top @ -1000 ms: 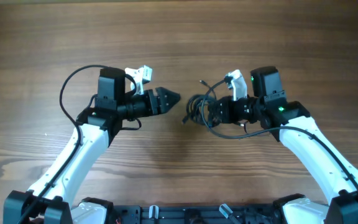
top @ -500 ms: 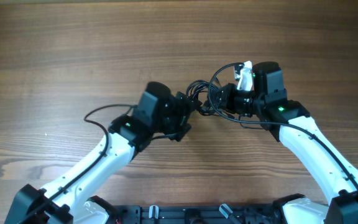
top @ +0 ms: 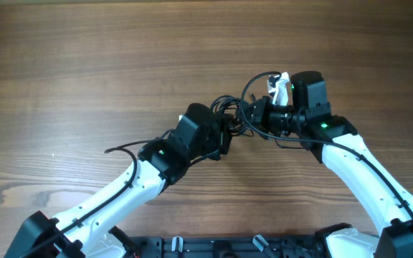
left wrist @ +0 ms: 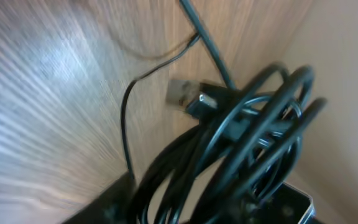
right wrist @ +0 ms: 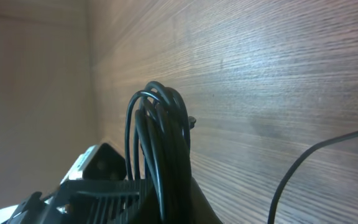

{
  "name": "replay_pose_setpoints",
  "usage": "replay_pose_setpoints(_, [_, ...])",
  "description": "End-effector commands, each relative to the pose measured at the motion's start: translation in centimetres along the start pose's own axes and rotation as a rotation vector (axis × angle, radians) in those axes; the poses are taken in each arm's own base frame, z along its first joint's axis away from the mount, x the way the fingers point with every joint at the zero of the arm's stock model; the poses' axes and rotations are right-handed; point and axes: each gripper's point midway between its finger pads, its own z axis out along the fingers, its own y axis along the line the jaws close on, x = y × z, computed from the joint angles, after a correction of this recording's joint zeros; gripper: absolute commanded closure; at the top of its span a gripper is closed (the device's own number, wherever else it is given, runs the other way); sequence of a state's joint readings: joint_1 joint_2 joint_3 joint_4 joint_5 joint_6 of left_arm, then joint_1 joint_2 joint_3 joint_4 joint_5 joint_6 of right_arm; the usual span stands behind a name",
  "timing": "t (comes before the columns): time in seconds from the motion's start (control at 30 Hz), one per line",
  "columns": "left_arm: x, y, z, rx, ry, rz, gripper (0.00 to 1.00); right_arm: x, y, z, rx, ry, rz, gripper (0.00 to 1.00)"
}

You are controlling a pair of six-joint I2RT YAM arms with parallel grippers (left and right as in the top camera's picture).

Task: Untangle cables

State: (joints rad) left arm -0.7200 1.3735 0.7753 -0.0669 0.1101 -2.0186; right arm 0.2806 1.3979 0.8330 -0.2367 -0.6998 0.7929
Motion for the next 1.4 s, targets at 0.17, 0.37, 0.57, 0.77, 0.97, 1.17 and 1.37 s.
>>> replay_pose_setpoints(0.17, [-3.4, -1.1, -0.5, -0.008, -0.107, 0.344, 0.96, 0.0, 0.8, -0.2, -0.031, 0.004, -0.134, 0.62])
replay_pose_setpoints(0.37, [-5.5, -3.8, -2.1, 0.042, -0.113, 0.61, 0.96, 0.4, 0.4, -0.2, -0.016, 0.021, -0.19, 0.24])
replay_pose_setpoints(0.57, [-3.3, -6.6, -3.2, 0.173, -0.05, 0.851, 0.96, 1.2, 1.1, 0.1, -0.055, 0.043, -0.498, 0.19])
replay_pose_setpoints(0.77, [-2.6, -6.4, -3.2, 0.179, -0.012, 0.862, 0.96, 2.7, 2.1, 0.9, -0.093, 0.065, -0.874, 0.94])
replay_pose_setpoints(0.97, [-4.9, -7.5, -3.5, 0.17, -0.154, 1.042, 0.96, 3.6, 2.5, 0.1, -0.15, 0.134, -0.529, 0.96])
replay_pose_setpoints(1.17, [-5.2, -7.6, -3.5, 0.151, -0.204, 1.225, 0.96, 4.7, 6.0, -1.8, -0.364, 0.249, -0.269, 0.89])
replay_pose_setpoints(1.37, [0.1, -6.6, -3.0, 0.237, -0.04, 1.342, 0.96, 0.5, 5.3, -0.8, -0.24, 0.054, -0.19, 0.18])
